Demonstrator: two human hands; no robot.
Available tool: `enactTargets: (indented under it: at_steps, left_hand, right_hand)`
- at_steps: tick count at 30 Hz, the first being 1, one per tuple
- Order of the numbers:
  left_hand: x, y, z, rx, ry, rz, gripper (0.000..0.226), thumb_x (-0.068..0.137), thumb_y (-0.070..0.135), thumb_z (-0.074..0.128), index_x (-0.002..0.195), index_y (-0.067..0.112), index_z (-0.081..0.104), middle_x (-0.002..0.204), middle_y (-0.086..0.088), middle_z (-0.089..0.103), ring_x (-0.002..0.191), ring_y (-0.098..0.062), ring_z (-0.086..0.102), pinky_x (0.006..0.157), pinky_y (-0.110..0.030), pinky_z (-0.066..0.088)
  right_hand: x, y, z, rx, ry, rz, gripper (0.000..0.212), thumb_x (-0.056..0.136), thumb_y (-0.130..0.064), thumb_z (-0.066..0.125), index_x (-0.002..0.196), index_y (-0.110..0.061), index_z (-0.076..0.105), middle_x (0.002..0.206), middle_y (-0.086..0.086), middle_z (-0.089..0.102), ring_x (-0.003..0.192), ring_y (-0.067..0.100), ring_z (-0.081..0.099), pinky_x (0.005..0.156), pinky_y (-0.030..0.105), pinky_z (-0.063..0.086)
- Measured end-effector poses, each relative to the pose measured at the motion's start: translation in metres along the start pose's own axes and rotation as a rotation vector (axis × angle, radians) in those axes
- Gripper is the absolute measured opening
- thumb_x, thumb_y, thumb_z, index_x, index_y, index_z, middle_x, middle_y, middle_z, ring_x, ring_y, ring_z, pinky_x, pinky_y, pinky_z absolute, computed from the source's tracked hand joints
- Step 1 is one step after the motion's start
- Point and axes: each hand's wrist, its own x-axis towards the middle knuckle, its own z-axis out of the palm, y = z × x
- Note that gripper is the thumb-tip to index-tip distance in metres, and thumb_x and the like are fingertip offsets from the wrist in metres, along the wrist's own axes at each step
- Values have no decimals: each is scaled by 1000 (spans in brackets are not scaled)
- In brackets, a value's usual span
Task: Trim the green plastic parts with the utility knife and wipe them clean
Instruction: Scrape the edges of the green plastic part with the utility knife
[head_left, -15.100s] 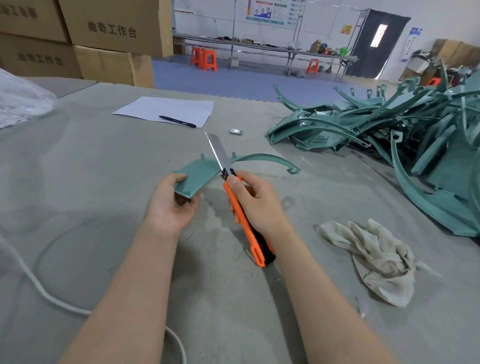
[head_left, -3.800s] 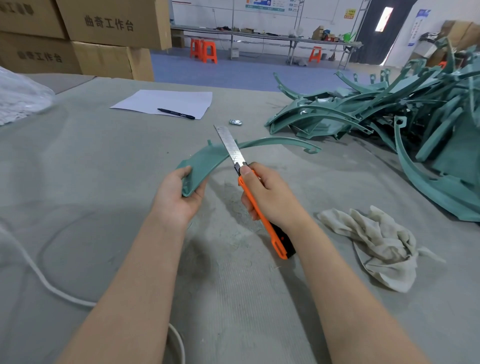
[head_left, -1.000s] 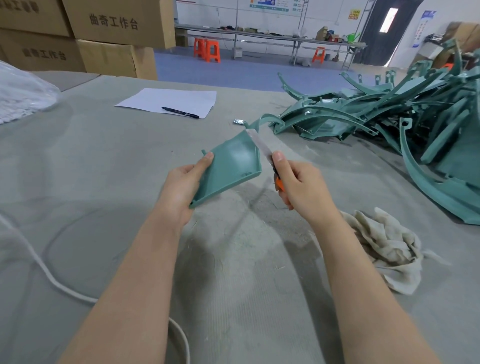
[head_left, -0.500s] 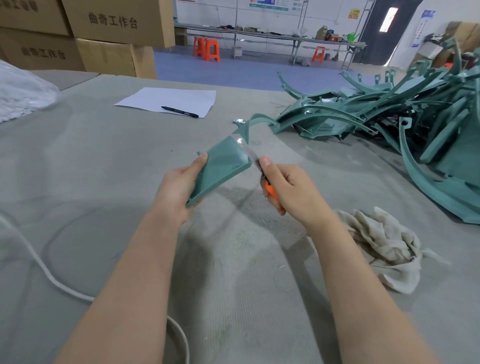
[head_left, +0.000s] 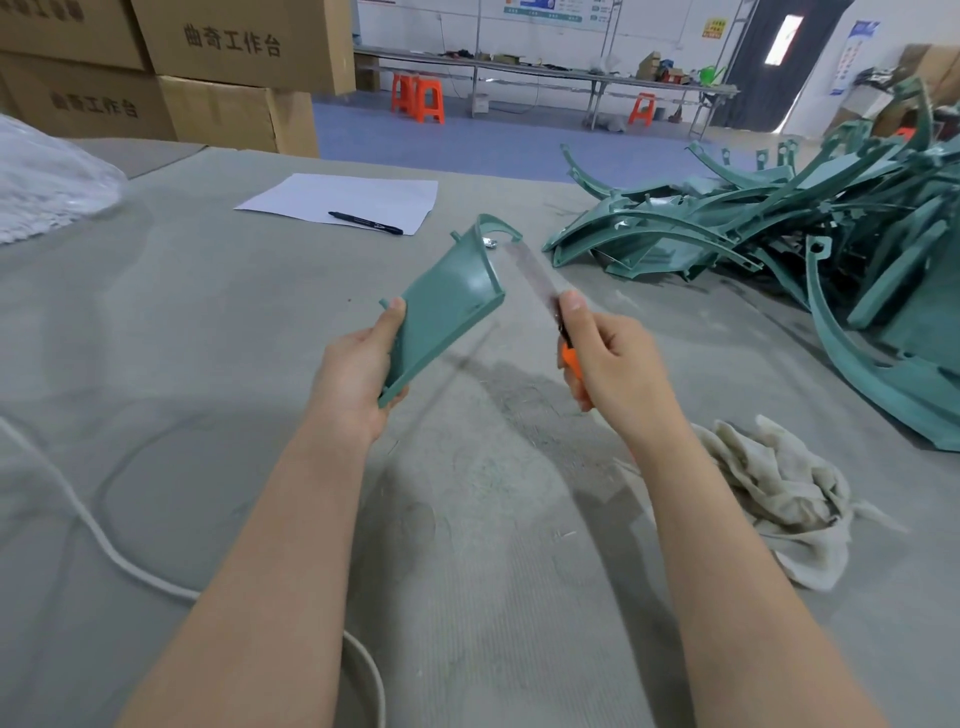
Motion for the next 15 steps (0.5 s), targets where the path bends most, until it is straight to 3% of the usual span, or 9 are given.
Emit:
enactTargets:
  at_steps: [3, 6, 8, 11, 15]
  left_hand:
    - [-2, 1, 2, 36, 16, 10, 42, 81, 53, 68, 59, 20, 57, 45, 9, 53, 56, -15, 51, 54, -23, 48]
    - [-3, 0, 3, 66, 6, 31, 41, 81, 53, 67, 62, 19, 57, 49, 8, 53, 59, -17, 50, 64, -28, 46]
    - [-4, 0, 2, 85, -15, 43, 39, 82, 54, 67, 65, 19, 60, 52, 7, 55, 60, -17, 50, 69, -31, 44]
    - [-4, -1, 2, 105, -47, 59, 39, 82, 53, 66, 66, 18, 61, 46, 10, 52, 58, -17, 48, 69, -32, 40]
    - [-5, 0, 3, 94, -84, 33, 35, 83, 52, 66, 67, 21, 62, 45, 13, 55, 46, -7, 55, 57, -21, 46]
  right_hand:
    - [1, 3, 3, -42, -6, 6, 59, 97, -54, 39, 57, -11, 45, 48, 6, 46, 43, 16, 43, 47, 26, 39]
    - [0, 3, 5, -56, -45, -3, 69, 92, -62, 43, 69, 3, 49, 51, 5, 46, 48, 17, 45, 54, 34, 42]
    - [-1, 2, 4, -30, -68, -16, 71, 84, -68, 47, 80, 3, 54, 55, 2, 46, 52, 16, 46, 57, 38, 43]
    - [-4, -2, 0, -8, -99, -33, 56, 77, -67, 53, 95, -14, 59, 60, -11, 44, 60, 15, 46, 61, 44, 48]
    - [-4, -2, -3, -34, -143, -101, 23, 94, -44, 55, 95, -22, 60, 61, -14, 40, 59, 13, 45, 56, 41, 45]
